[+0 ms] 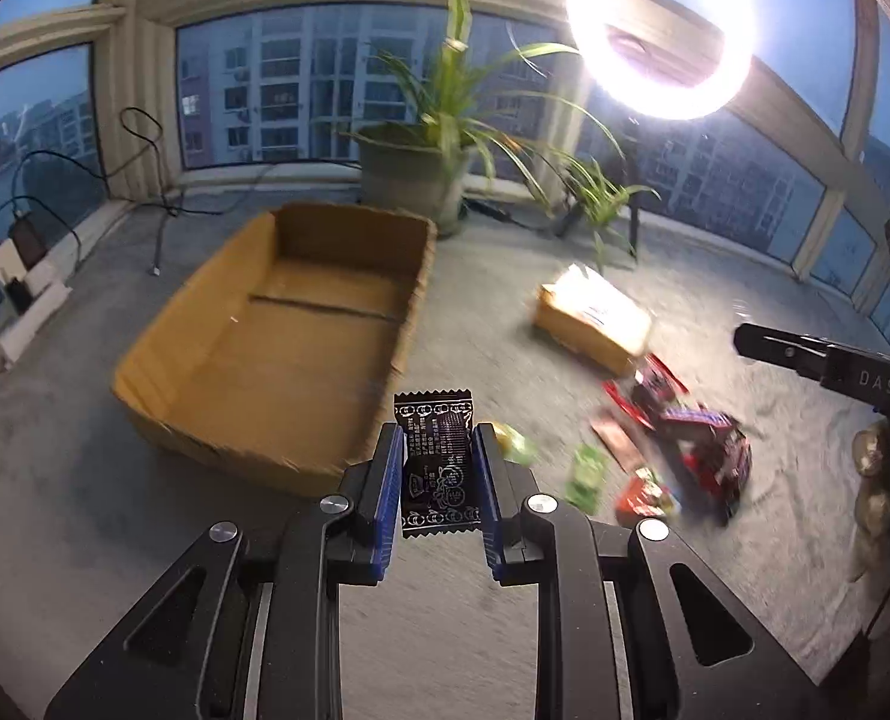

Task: Organize snacks
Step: 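Carry both held snacks over the cardboard box and open both tools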

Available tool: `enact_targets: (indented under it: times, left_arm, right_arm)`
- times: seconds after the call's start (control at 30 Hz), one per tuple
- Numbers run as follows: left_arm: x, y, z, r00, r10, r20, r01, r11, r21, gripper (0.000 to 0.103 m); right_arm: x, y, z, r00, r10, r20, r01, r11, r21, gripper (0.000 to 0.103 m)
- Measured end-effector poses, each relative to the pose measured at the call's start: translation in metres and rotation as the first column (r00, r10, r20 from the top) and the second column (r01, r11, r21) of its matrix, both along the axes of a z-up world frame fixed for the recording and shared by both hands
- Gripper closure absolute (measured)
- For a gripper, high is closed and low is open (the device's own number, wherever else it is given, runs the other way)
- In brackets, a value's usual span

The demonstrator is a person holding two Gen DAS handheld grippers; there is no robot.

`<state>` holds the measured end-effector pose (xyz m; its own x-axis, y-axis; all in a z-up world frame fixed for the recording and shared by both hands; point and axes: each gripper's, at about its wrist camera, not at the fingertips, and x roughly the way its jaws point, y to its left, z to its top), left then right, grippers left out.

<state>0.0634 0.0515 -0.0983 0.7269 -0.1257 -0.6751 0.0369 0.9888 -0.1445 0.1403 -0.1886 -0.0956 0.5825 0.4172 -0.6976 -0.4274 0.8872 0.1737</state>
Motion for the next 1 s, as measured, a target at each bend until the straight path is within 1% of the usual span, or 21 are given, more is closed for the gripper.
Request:
enact_targets:
  times: [0.17,0.37,0.63,0.77,0.83,0.9,0.93,0.97,1.0]
  left_arm:
    - [0.013,0.030,0.006,0.999,0.032,0.006,-0.032,0.999,-0.012,0.081]
    - [0.031,0.056,0.005,0.998,0.056,0.001,-0.056,0.998,-0.014,0.082]
    - [0.048,0.076,0.002,0.997,0.075,-0.001,-0.075,0.997,-0.007,0.081]
    - [0.052,0.083,-0.003,0.997,0.081,-0.013,-0.081,0.997,-0.012,0.081]
    - [0.052,0.086,-0.004,0.997,0.082,-0.018,-0.082,0.997,-0.012,0.081]
    - [0.052,0.089,-0.005,0.996,0.081,-0.024,-0.081,0.997,-0.018,0.081]
    - [0.053,0.090,-0.005,0.996,0.082,-0.024,-0.083,0.996,-0.023,0.080]
    - [0.053,0.092,-0.005,0.996,0.084,-0.026,-0.084,0.996,-0.028,0.079]
    - [0.053,0.093,-0.005,0.996,0.089,-0.028,-0.089,0.996,-0.029,0.075]
  right_arm:
    - [0.017,0.064,0.004,0.996,0.087,0.017,-0.087,0.996,0.007,0.081]
    - [0.033,0.119,0.004,0.987,0.154,0.033,-0.154,0.988,0.003,0.081]
    - [0.053,0.173,-0.012,0.977,0.214,0.005,-0.214,0.977,0.000,0.081]
    - [0.060,0.191,-0.020,0.972,0.233,-0.017,-0.233,0.972,0.010,0.081]
    - [0.061,0.197,-0.021,0.972,0.235,-0.014,-0.235,0.972,0.006,0.080]
    - [0.060,0.200,-0.020,0.971,0.241,-0.011,-0.240,0.971,0.008,0.064]
    - [0.059,0.199,-0.019,0.971,0.239,-0.004,-0.239,0.971,0.011,0.046]
    - [0.058,0.200,-0.017,0.972,0.237,0.004,-0.237,0.971,0.014,0.036]
    - [0.057,0.200,-0.015,0.972,0.236,0.013,-0.236,0.972,0.020,0.035]
